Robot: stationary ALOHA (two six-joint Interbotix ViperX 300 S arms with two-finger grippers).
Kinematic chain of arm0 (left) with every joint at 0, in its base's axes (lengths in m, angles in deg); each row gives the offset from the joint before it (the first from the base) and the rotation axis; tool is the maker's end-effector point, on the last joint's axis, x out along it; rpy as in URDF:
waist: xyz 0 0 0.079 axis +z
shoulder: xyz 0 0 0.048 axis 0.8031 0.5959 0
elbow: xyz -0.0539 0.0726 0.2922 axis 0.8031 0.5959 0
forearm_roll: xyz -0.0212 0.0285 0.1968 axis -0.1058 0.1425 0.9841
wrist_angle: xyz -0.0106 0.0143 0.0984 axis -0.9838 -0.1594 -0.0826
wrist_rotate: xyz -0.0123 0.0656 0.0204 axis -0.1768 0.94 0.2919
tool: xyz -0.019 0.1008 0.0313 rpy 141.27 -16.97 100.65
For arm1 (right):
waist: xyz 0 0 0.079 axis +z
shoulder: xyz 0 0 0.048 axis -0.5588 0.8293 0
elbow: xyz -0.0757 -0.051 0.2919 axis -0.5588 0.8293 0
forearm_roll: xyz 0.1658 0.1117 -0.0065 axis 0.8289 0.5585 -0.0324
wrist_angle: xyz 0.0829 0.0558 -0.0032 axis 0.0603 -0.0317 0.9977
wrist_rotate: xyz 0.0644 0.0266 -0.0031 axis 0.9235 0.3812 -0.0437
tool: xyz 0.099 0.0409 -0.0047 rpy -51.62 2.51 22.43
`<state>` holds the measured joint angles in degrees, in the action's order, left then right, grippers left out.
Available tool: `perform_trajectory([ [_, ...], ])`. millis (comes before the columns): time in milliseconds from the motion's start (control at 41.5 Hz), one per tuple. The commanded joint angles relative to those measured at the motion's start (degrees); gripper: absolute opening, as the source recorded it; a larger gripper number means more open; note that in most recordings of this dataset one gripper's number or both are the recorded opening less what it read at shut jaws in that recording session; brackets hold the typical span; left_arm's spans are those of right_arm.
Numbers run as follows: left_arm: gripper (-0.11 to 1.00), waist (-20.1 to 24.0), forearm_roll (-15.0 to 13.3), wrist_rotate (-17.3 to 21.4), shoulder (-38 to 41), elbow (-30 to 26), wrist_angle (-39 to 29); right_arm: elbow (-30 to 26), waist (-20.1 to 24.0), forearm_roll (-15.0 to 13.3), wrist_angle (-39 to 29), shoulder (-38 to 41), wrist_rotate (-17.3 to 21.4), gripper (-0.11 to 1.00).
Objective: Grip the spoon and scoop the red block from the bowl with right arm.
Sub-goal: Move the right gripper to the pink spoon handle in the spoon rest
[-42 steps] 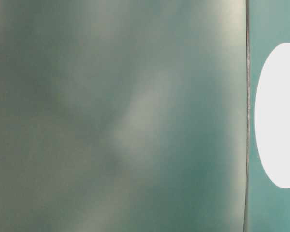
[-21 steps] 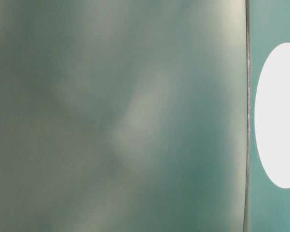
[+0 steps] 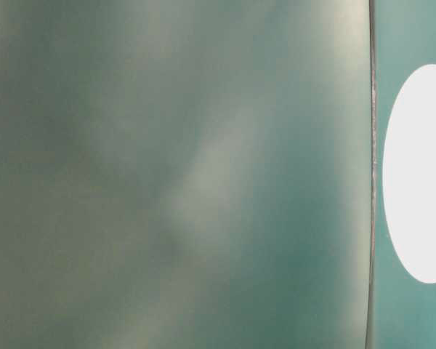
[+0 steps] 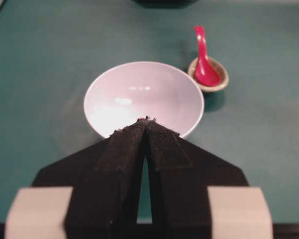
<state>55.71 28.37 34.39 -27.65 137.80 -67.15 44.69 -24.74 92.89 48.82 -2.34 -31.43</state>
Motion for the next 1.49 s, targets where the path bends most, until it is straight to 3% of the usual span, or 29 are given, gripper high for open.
perform_trajectory([
  [0, 0.0, 0.18, 0.18, 0.35, 0.18, -1.67, 0.26, 0.79, 2.9, 3.08, 7.38, 4.75, 0.0, 0.59],
  [241, 0.0, 0.09, 0.18, 1.05, 0.18, -1.67, 0.26, 2.9, 10.2, 11.43, 20.83, 19.07, -0.09, 0.59],
  [506, 0.0, 0.09, 0.18, 1.05, 0.18, -1.67, 0.26, 2.81, 15.47, 16.79, 26.1, 31.2, -0.09, 0.59],
  [915, 0.0, 0.18, 0.18, 1.05, 0.18, -1.67, 0.09, 2.9, 17.58, 18.37, 26.98, 38.06, -0.09, 0.58],
  [1469, 0.0, 0.09, 0.18, 1.05, 0.09, -1.76, 0.09, 1.67, 17.58, 18.46, 23.47, 38.58, -0.09, 0.58],
])
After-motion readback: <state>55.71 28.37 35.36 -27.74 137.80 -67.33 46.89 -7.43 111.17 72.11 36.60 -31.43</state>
